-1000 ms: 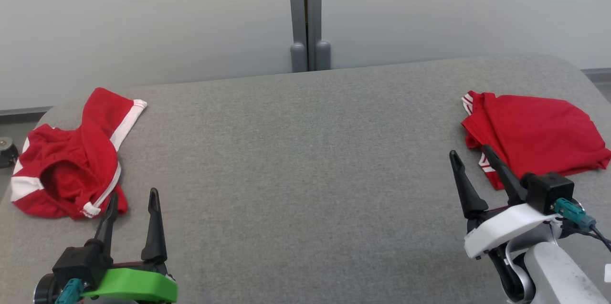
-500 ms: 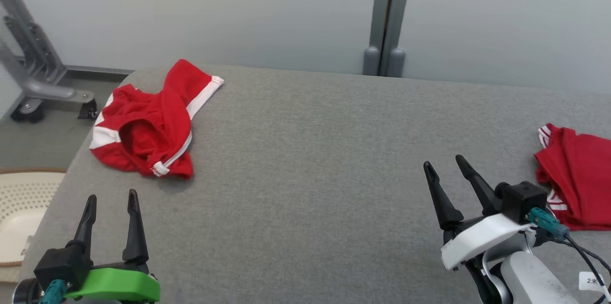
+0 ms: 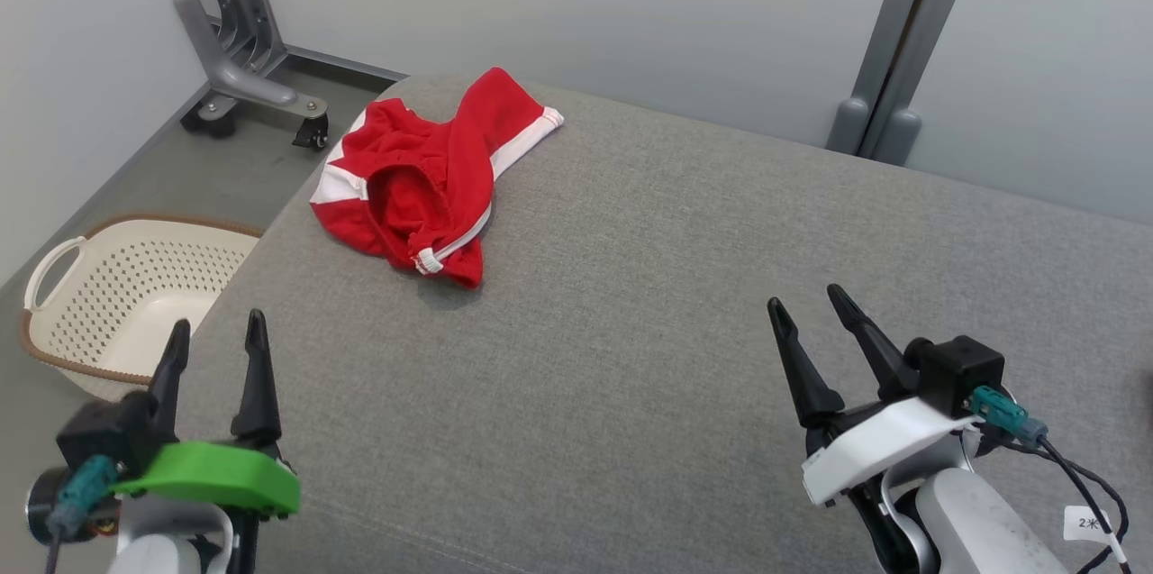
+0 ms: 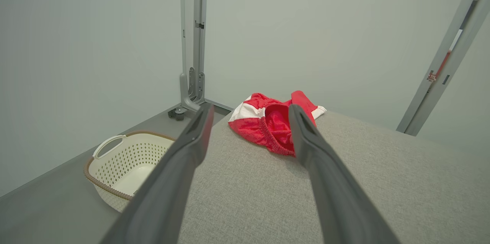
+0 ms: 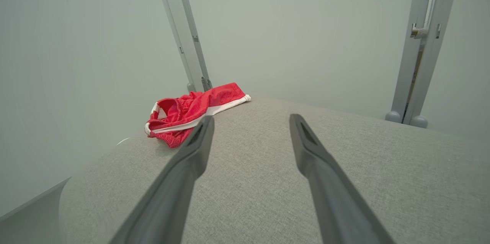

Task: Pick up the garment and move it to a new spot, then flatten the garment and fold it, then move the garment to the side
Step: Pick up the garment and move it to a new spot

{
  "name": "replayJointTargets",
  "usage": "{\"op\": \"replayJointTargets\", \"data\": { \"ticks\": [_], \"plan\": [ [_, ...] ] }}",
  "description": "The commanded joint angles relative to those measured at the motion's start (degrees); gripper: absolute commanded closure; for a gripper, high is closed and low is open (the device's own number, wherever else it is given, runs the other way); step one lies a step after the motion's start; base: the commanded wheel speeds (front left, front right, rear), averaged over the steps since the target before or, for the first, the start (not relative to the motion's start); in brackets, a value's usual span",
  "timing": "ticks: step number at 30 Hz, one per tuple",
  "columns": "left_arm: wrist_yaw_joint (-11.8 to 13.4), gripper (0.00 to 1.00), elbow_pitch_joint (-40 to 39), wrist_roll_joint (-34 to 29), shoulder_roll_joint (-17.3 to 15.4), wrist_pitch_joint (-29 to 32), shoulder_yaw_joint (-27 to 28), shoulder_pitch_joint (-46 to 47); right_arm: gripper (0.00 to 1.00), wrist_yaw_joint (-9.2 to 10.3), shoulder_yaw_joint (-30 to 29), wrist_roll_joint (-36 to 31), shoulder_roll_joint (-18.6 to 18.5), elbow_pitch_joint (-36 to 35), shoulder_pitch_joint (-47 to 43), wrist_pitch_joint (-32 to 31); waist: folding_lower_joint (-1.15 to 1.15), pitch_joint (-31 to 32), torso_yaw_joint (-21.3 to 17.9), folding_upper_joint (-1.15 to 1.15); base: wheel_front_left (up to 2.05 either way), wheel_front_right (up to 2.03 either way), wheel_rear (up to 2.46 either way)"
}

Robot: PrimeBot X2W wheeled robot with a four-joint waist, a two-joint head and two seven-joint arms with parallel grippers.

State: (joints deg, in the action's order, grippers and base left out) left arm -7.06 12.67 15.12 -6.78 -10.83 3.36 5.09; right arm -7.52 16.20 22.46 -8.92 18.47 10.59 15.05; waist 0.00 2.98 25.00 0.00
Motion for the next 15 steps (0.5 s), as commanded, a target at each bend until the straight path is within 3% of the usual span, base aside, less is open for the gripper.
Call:
{"op": "replayJointTargets", "data": {
  "ticks": [1,11,15],
  "plan": [
    [-0.2,0.00,-0.6,1.3,-1.0,1.6,0.0,2.7,0.00,0.07,0.2,-0.5,-0.2,-0.6,0.6,0.1,0.00,-0.7,0.0,0.00,0.00,0.00,0.00],
    [-0.1,0.00,3.2,13.2,-7.5,31.3,2.5,21.1,0.00,0.06,3.2,-0.5,0.6,-3.5,2.4,0.1,0.00,-5.7,-8.8,0.00,0.00,0.00,0.00],
    [-0.3,0.00,8.4,17.6,-10.4,39.0,2.7,28.1,0.00,0.07,5.3,0.6,0.3,-3.9,3.9,0.1,0.00,-9.3,-13.8,0.00,0.00,0.00,0.00]
  ]
}}
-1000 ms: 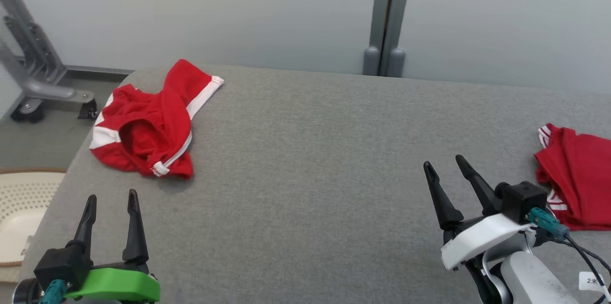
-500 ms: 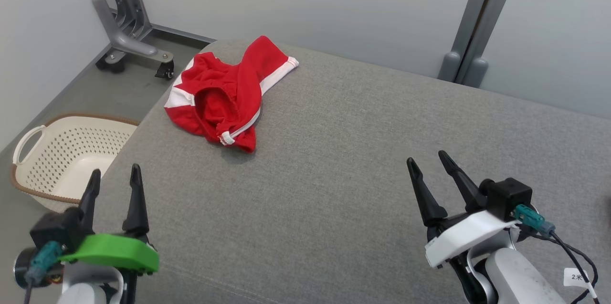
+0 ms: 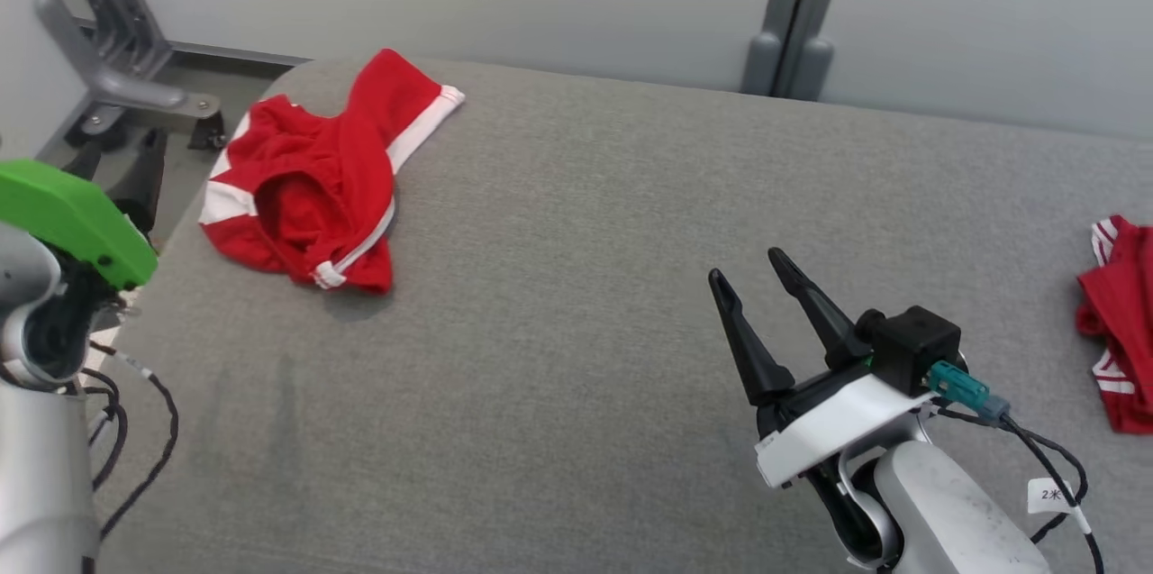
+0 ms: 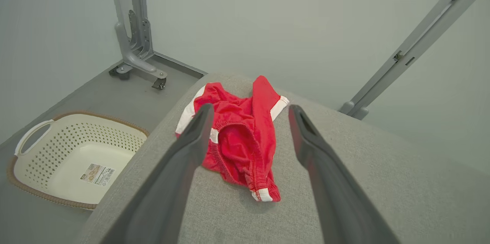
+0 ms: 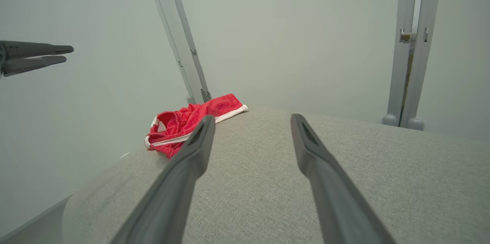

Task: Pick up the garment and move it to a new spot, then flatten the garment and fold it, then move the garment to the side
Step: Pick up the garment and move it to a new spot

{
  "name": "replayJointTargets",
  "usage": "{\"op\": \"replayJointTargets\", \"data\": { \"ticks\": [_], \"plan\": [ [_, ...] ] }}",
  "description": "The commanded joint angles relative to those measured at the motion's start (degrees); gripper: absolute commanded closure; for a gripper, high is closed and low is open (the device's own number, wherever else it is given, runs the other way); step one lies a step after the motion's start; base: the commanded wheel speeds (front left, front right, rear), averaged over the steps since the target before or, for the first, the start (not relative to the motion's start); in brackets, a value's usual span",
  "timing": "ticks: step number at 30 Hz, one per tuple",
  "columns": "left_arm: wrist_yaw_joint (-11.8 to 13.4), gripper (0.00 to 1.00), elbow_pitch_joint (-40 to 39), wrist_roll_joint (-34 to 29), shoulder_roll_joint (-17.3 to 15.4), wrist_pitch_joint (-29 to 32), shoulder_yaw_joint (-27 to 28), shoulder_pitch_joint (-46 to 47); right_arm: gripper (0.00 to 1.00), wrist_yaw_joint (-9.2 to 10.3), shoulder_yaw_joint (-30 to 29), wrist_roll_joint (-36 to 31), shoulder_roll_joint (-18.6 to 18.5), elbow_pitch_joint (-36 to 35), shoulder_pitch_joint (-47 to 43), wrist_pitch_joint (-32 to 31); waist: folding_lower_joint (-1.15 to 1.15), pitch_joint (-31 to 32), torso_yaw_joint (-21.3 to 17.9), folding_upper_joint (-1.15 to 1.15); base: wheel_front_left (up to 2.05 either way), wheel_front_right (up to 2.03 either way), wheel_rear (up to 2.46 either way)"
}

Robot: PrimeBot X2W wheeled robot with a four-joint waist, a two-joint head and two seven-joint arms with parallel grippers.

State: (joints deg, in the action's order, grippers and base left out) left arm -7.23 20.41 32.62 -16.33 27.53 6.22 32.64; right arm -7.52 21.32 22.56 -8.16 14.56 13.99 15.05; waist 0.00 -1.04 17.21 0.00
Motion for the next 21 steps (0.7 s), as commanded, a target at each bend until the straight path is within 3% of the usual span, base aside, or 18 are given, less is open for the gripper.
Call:
{"op": "replayJointTargets", "data": {
  "ticks": [1,6,12,21],
  "plan": [
    [-0.1,0.00,2.5,0.7,-1.3,2.4,-0.6,1.2,0.00,0.07,0.7,0.6,-0.6,0.1,1.0,0.1,0.00,-6.0,-7.1,0.00,0.00,0.00,0.00],
    [0.5,0.00,12.9,2.0,-4.2,8.9,-0.8,5.7,0.00,0.05,3.2,1.4,-0.4,0.1,3.9,0.1,0.00,-10.0,-13.6,0.00,0.00,0.00,0.00],
    [1.7,0.00,24.2,3.4,-6.5,11.6,0.7,6.9,0.00,0.05,4.8,2.0,-0.1,0.0,6.6,0.1,0.00,-13.1,-20.0,0.00,0.00,0.00,0.00],
    [1.9,0.00,33.2,4.0,-8.4,12.4,1.0,6.2,0.00,0.05,4.3,2.4,0.4,0.5,6.5,0.1,0.00,-13.3,-23.2,0.00,0.00,0.00,0.00]
  ]
}}
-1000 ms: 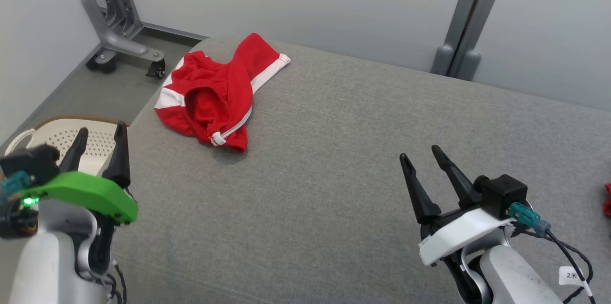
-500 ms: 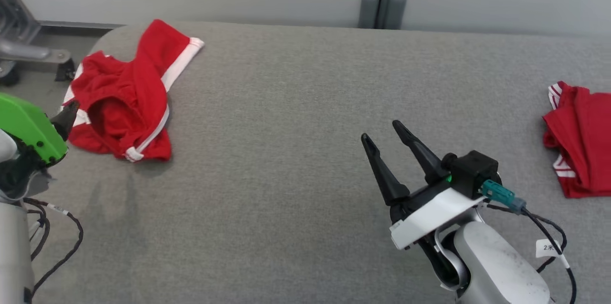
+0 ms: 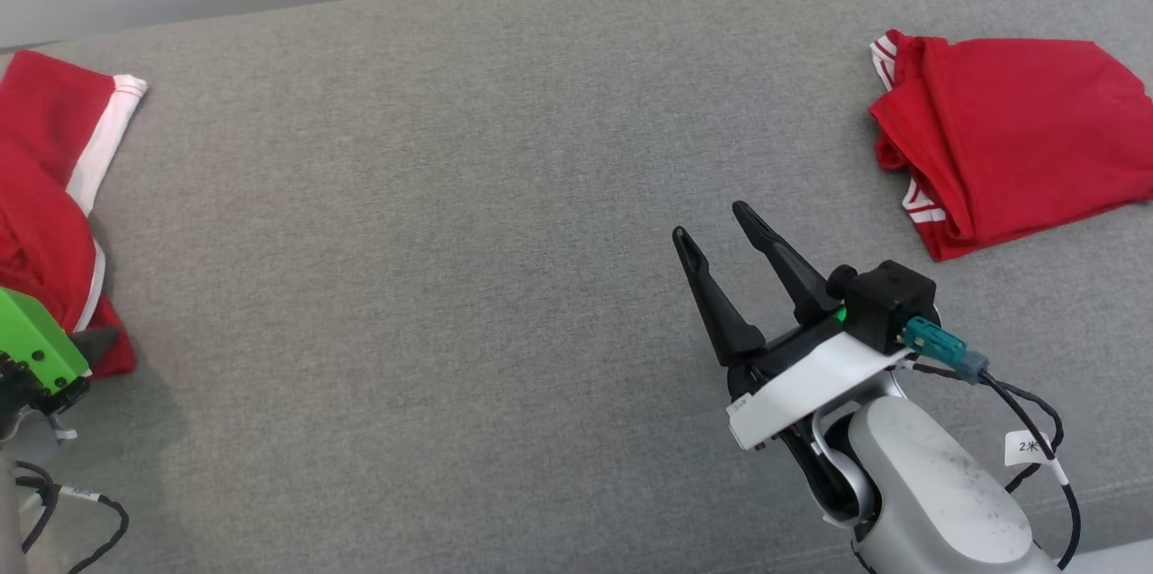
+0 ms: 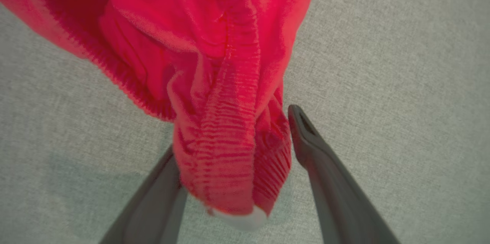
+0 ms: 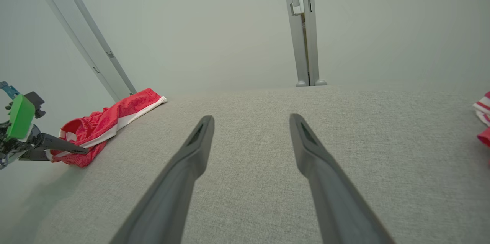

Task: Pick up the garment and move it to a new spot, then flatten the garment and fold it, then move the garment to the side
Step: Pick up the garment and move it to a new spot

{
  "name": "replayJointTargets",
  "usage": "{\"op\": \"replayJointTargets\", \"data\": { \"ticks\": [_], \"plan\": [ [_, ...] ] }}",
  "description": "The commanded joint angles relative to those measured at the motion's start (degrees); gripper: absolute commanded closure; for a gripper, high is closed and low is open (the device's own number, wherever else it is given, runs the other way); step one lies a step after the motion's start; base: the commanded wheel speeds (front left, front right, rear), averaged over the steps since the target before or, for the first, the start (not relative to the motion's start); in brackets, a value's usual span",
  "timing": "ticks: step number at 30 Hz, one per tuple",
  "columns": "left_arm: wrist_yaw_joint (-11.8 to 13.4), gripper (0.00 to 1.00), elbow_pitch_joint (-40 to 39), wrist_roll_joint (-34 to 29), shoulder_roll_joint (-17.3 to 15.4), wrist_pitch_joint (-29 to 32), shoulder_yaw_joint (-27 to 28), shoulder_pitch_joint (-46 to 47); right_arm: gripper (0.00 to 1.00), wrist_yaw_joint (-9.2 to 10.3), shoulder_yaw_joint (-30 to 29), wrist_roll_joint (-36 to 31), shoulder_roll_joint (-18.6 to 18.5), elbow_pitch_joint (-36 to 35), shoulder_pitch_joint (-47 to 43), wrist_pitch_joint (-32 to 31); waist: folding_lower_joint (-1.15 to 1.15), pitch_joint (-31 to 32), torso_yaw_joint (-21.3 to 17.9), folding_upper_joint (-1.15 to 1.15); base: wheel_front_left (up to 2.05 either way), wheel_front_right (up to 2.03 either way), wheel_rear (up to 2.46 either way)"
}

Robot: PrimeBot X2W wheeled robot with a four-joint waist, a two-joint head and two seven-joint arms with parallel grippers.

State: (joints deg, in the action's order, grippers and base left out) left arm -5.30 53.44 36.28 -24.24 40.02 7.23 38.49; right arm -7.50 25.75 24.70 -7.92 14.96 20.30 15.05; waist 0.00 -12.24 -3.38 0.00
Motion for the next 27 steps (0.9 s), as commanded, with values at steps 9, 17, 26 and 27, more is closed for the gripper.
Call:
{"op": "replayJointTargets", "data": {
  "ticks": [9,17,26,27],
  "plan": [
    [-1.1,1.00,-0.2,-3.3,-2.3,-5.2,-3.6,2.7,0.00,0.03,0.0,0.5,0.7,1.2,-1.4,0.1,0.00,1.8,-0.9,0.00,0.00,0.00,0.00],
    [-2.2,1.00,-10.6,-5.8,-3.9,-3.0,-17.3,6.6,0.00,0.03,-0.3,1.2,1.6,2.5,-4.8,0.1,0.00,9.8,0.5,0.00,0.00,0.00,0.00],
    [-2.2,1.00,-31.6,3.1,-4.2,3.3,-29.9,12.7,0.00,0.03,-3.2,0.6,1.5,2.7,-8.2,0.1,0.00,13.9,-0.8,0.00,0.00,0.00,0.00],
    [-2.2,1.00,-33.2,4.6,-3.4,3.2,-29.8,13.3,0.00,0.03,-3.6,0.5,1.4,2.7,-8.4,0.1,0.00,14.0,-1.0,0.00,0.00,0.00,0.00]
  ]
}}
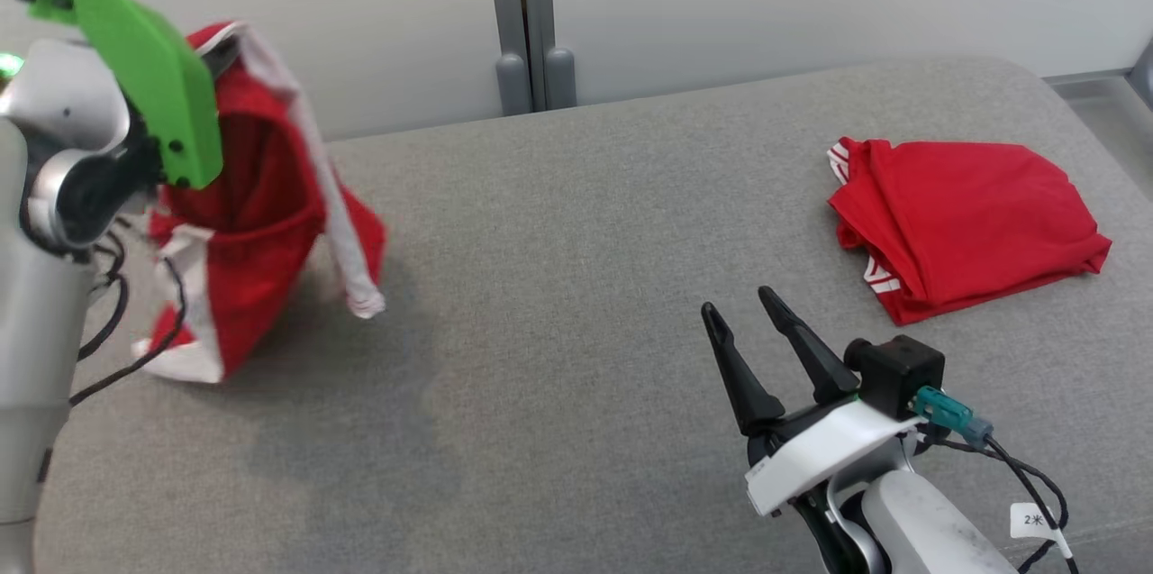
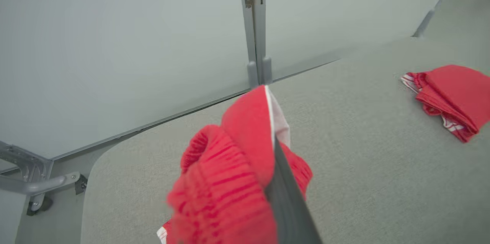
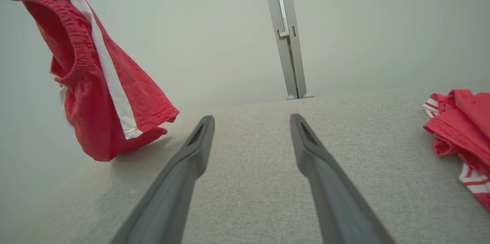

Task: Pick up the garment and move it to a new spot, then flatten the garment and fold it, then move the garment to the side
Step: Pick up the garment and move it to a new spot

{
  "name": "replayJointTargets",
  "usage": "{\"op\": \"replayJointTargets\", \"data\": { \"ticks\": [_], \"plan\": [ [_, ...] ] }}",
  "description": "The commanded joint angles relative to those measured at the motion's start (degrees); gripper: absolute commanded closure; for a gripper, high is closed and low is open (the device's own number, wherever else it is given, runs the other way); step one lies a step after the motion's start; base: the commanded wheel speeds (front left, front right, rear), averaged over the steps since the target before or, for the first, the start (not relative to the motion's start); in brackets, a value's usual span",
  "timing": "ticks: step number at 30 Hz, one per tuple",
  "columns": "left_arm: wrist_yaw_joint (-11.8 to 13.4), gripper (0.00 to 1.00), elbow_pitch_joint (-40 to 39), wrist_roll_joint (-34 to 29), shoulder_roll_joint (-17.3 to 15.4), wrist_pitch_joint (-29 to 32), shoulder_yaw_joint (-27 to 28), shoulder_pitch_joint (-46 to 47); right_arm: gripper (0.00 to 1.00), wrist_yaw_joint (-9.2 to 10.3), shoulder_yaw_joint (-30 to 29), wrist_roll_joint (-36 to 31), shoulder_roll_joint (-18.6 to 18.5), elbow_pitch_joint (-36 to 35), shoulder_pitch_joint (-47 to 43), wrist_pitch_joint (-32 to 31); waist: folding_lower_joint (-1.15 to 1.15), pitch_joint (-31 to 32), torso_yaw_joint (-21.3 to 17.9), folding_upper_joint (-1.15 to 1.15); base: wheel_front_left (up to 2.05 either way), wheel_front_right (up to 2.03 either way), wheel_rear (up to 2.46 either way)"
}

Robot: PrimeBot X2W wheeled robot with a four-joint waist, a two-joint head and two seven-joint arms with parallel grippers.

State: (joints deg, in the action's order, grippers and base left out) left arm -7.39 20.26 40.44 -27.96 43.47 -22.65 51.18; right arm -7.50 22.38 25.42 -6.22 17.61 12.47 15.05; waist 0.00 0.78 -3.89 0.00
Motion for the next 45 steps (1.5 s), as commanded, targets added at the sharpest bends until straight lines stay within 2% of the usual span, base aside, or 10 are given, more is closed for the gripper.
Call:
{"op": "replayJointTargets", "data": {
  "ticks": [1,9,15,16,17,18,28,37,39,45],
  "plan": [
    [-0.1,1.00,-1.8,2.3,1.4,-0.2,0.2,1.0,0.00,0.03,-0.7,-0.3,-0.5,0.0,-0.8,0.1,0.00,1.0,-0.7,0.00,0.00,0.00,0.00],
    [-0.1,1.00,-9.5,14.0,6.9,-0.6,1.4,-6.5,0.00,0.03,-4.8,-0.9,-1.5,-0.7,-1.7,0.1,0.00,0.1,-1.4,0.00,0.00,0.00,0.00],
    [-0.1,1.00,-7.1,17.7,3.5,-2.7,-1.2,-20.2,0.00,0.03,-4.9,-0.9,-2.4,-0.9,-1.5,0.1,0.00,-0.7,-1.7,0.00,0.00,0.00,0.00],
    [-0.1,0.69,-5.7,16.7,2.4,-4.0,-2.3,-22.4,0.00,0.03,-4.7,-0.8,-2.5,-0.8,-1.3,0.1,0.00,-0.8,-1.8,0.00,0.00,0.00,0.00],
    [-0.1,0.17,-4.5,16.6,2.0,-4.8,-3.0,-24.1,0.00,0.03,-4.5,-0.8,-2.5,-0.7,-1.2,0.1,0.00,-0.9,-1.9,0.00,0.00,0.00,0.00],
    [-0.1,0.00,-2.9,16.9,1.7,-6.2,-3.8,-25.9,0.00,0.03,-4.5,-0.8,-2.5,-0.6,-1.1,0.1,0.00,-0.9,-1.9,0.00,0.00,0.00,0.00],
    [-0.1,0.00,1.7,23.9,-5.6,-11.0,-5.2,-32.4,0.00,0.03,-5.2,-0.2,-3.6,1.2,-2.2,0.1,0.00,0.4,0.8,0.00,0.00,0.00,0.00],
    [1.3,0.00,3.0,16.9,-12.2,-20.5,-2.3,-30.8,0.00,0.03,-5.9,-0.7,-3.6,1.6,-3.1,0.1,0.00,1.9,3.7,0.00,0.00,0.00,0.00],
    [2.7,0.00,0.8,13.9,-12.8,-25.3,-1.6,-30.2,0.00,0.03,-6.0,-0.8,-3.6,1.1,-3.1,0.1,0.00,2.0,4.0,0.00,0.00,0.00,0.00],
    [13.1,0.00,-11.4,4.5,-10.3,-45.3,2.1,-36.0,0.00,0.03,-7.3,-1.6,-3.3,-1.5,-4.4,0.1,0.00,2.4,4.1,0.00,0.00,0.00,0.00]
  ]
}}
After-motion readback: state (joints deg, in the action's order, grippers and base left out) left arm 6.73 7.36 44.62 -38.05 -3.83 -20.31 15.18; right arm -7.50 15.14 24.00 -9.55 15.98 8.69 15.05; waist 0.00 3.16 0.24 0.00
